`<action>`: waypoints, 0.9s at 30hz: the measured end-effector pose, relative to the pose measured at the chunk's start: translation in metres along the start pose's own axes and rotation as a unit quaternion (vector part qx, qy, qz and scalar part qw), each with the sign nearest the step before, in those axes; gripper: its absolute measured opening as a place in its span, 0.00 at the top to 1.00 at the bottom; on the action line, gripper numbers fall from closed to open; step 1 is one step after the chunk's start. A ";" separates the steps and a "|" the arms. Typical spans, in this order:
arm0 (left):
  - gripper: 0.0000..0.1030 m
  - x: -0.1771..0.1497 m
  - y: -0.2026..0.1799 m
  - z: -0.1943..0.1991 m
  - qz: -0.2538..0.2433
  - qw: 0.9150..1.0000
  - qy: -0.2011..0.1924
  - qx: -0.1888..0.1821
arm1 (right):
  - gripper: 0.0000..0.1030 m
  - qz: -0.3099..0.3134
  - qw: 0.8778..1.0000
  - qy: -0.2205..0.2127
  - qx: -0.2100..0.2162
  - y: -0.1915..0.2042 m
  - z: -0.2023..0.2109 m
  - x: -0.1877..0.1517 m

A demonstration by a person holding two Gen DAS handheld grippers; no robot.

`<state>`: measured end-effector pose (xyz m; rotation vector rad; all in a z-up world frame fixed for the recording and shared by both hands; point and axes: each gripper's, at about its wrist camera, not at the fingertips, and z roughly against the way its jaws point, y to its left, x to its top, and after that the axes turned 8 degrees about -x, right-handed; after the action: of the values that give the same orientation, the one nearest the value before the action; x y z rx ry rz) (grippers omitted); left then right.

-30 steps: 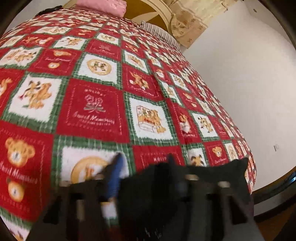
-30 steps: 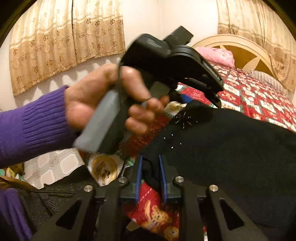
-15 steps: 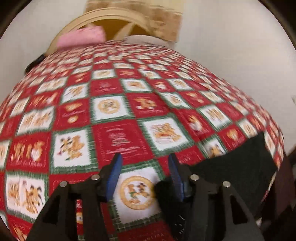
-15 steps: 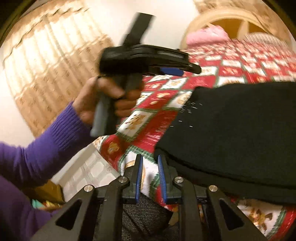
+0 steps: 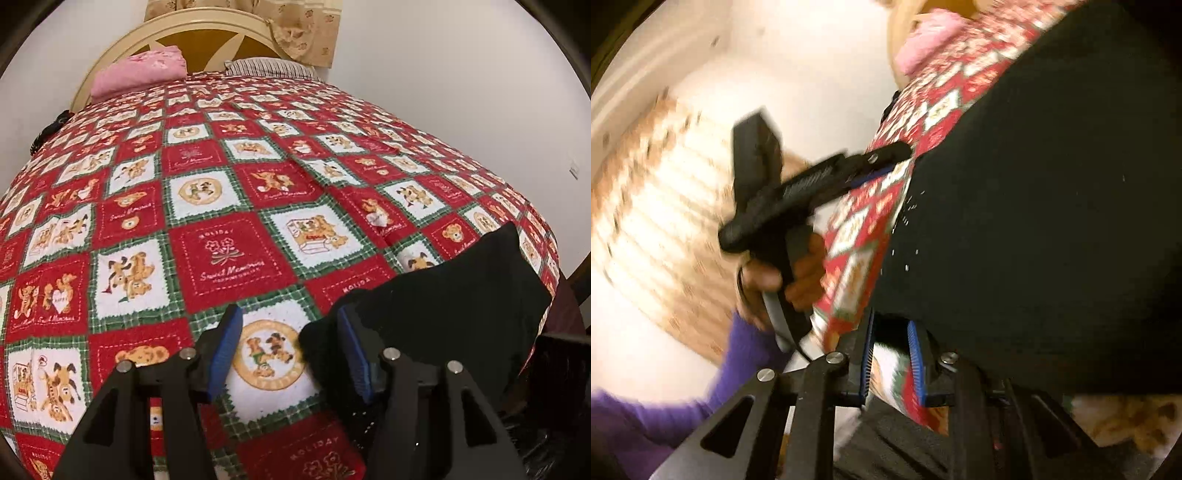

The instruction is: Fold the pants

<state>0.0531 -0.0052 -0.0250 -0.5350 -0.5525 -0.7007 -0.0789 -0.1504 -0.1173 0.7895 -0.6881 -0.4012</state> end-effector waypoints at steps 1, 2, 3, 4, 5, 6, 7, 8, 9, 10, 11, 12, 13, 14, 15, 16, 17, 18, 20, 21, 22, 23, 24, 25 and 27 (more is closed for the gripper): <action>0.46 0.001 0.000 0.000 0.002 1.000 -0.001 0.000 | 0.80 -0.016 1.000 0.001 0.010 -0.004 -0.002 0.000; 0.46 0.001 0.001 0.001 0.004 1.000 -0.001 -0.001 | 0.80 -0.032 0.999 -0.003 0.022 -0.006 -0.004 0.000; 0.46 0.002 0.002 0.002 0.008 1.000 -0.002 -0.005 | 0.80 -0.037 0.999 -0.007 0.025 -0.005 -0.006 0.001; 0.46 0.002 0.002 0.002 0.012 1.000 -0.003 -0.009 | 0.80 -0.038 0.999 -0.014 0.028 -0.004 -0.008 0.001; 0.46 0.003 0.002 0.002 0.014 1.000 -0.002 -0.011 | 0.80 -0.038 0.999 -0.015 0.034 -0.003 -0.010 0.000; 0.46 0.003 0.001 0.002 0.013 1.000 -0.001 -0.010 | 0.80 -0.044 0.998 -0.012 0.046 -0.004 -0.012 0.000; 0.46 0.003 0.000 0.002 0.012 1.000 -0.001 -0.007 | 0.80 -0.057 0.996 -0.011 0.063 -0.007 -0.012 -0.001; 0.46 0.003 0.000 0.003 0.010 1.000 -0.002 -0.006 | 0.79 -0.072 0.994 -0.010 0.084 -0.011 -0.009 -0.003; 0.46 0.003 -0.001 0.003 0.009 1.000 -0.002 -0.006 | 0.76 -0.079 0.992 -0.011 0.093 -0.015 -0.006 -0.001; 0.46 0.002 -0.001 0.004 0.008 1.000 -0.002 -0.007 | 0.65 -0.079 0.992 -0.016 0.099 -0.016 -0.004 -0.002; 0.46 0.003 -0.001 0.004 0.008 1.000 -0.002 -0.007 | 0.59 -0.075 0.992 -0.019 0.105 -0.015 -0.003 -0.001; 0.46 0.002 0.000 0.004 0.011 1.000 -0.003 -0.007 | 0.58 -0.067 0.992 -0.018 0.101 -0.012 -0.004 0.001; 0.46 0.002 0.001 0.003 0.015 1.000 -0.003 -0.007 | 0.58 -0.058 0.994 -0.018 0.090 -0.008 -0.006 0.004; 0.46 0.003 0.002 0.002 0.022 1.000 -0.003 -0.008 | 0.58 -0.043 0.996 -0.019 0.072 -0.003 -0.009 0.006; 0.46 0.003 0.003 0.001 0.028 1.000 -0.003 -0.011 | 0.60 -0.024 0.998 -0.018 0.053 0.003 -0.011 0.007; 0.46 0.003 0.003 0.000 0.033 0.999 -0.002 -0.015 | 0.76 -0.005 0.999 -0.017 0.038 0.009 -0.013 0.008; 0.46 0.003 0.002 -0.001 0.035 0.999 -0.001 -0.017 | 0.97 0.025 1.000 -0.011 0.010 0.017 -0.019 0.008; 0.46 0.002 0.000 -0.001 0.033 0.999 0.002 -0.016 | 0.97 0.049 0.999 -0.002 -0.014 0.022 -0.025 0.006; 0.46 0.003 -0.005 -0.001 0.021 1.000 0.003 -0.009 | 0.97 0.083 0.996 -0.002 -0.027 0.031 -0.025 0.001; 0.46 0.003 -0.008 0.000 0.013 1.000 0.002 -0.007 | 0.97 0.097 0.995 -0.005 -0.025 0.036 -0.021 0.000; 0.46 0.003 -0.011 0.002 0.007 1.000 0.000 -0.006 | 0.97 0.116 0.993 -0.007 -0.026 0.042 -0.017 -0.002; 0.46 0.003 -0.013 0.003 0.002 1.000 -0.002 -0.006 | 0.97 0.137 0.990 -0.008 -0.032 0.048 -0.012 -0.005; 0.46 0.003 -0.015 0.003 0.000 1.000 -0.003 -0.007 | 0.97 0.150 0.988 -0.006 -0.040 0.051 -0.010 -0.008; 0.46 0.003 -0.016 0.002 -0.001 1.000 -0.003 -0.008 | 0.97 0.155 0.987 0.002 -0.042 0.052 -0.011 -0.010; 0.46 0.003 -0.018 -0.001 0.001 1.000 -0.005 -0.006 | 0.97 0.146 0.988 0.016 -0.052 0.044 -0.017 -0.014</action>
<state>0.0422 -0.0189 -0.0186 -0.5508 -0.5560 -0.6998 -0.0734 -0.1052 -0.0983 0.5830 -0.7353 -0.1564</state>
